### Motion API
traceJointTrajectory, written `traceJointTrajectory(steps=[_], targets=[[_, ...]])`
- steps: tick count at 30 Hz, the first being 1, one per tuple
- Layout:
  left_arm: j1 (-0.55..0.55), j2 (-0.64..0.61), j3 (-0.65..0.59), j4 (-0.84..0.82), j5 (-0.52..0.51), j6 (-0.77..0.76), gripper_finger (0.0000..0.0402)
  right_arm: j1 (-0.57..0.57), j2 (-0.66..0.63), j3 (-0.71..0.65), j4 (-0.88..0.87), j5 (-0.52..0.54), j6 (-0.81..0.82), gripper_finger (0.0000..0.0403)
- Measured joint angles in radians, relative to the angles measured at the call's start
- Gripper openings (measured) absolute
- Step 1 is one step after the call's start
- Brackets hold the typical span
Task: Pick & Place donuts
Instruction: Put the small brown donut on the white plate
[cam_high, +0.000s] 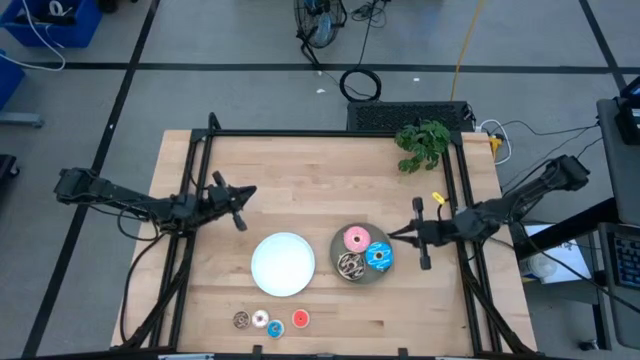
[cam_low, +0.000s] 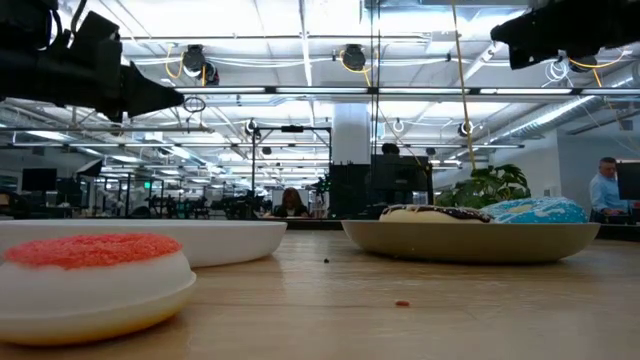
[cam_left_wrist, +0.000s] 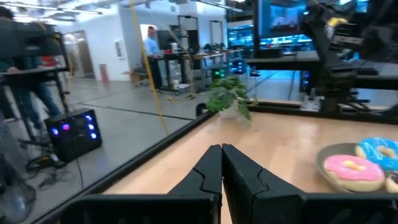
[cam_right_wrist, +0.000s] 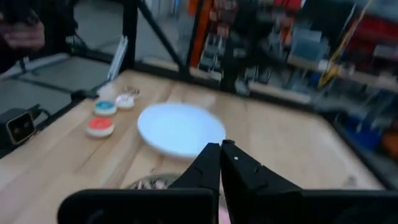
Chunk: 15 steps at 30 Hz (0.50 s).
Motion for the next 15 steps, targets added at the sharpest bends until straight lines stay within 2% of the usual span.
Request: traceJointTrajectory(steps=[2,5,8,15], targets=[[0.000,0.000,0.000,-0.011,0.010,-0.030,0.0017,-0.009,0.000,-0.067,0.145,-0.001,-0.053,0.0003],[0.000,0.000,0.000,-0.045,0.088,-0.044,0.0017,-0.023,-0.020,-0.131,0.260,0.001,-0.096,0.0001],[0.000,0.000,0.000,-0.075,0.135,-0.026,0.0017,-0.037,-0.052,-0.173,0.282,0.000,-0.126,0.0001],[0.000,0.000,0.000,-0.049,0.095,0.009,0.0017,-0.092,-0.139,-0.208,0.249,-0.024,-0.058,0.0000]])
